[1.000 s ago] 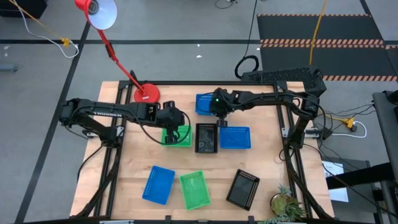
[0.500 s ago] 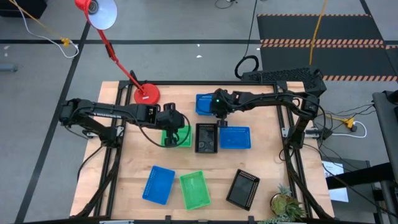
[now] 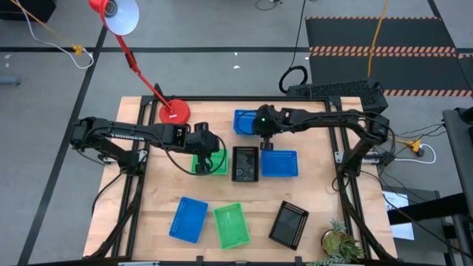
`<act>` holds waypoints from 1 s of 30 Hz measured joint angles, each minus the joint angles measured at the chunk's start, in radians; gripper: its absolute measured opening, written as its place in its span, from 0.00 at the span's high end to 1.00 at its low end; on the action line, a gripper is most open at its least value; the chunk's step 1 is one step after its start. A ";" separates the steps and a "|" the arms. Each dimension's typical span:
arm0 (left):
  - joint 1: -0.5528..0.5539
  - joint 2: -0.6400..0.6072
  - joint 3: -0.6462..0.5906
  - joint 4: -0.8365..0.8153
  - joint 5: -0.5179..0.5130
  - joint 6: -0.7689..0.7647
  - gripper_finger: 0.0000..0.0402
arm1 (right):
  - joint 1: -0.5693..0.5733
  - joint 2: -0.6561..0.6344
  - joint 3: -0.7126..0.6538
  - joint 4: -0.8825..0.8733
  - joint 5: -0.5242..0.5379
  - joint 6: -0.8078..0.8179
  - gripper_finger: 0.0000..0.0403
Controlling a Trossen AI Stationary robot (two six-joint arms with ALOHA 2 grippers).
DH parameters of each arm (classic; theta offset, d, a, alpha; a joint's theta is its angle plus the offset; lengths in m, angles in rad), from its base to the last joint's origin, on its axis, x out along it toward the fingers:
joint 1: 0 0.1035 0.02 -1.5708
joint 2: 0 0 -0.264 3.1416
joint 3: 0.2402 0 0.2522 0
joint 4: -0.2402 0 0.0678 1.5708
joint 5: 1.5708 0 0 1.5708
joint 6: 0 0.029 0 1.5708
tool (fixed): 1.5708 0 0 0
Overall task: Stack baskets by color
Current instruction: Stack the top blue bin on the middle blue bin
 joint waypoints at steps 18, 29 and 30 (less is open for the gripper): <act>-0.001 0.000 0.000 0.007 0.000 -0.015 0.94 | 0.313 -0.427 0.006 -0.314 0.186 0.233 0.98; -0.022 0.000 0.000 0.026 0.000 -0.049 0.94 | 0.599 -0.459 0.068 -0.476 0.316 0.446 0.98; -0.027 0.000 0.000 0.026 0.000 -0.049 0.94 | 0.619 -0.460 0.073 -0.482 0.316 0.458 0.98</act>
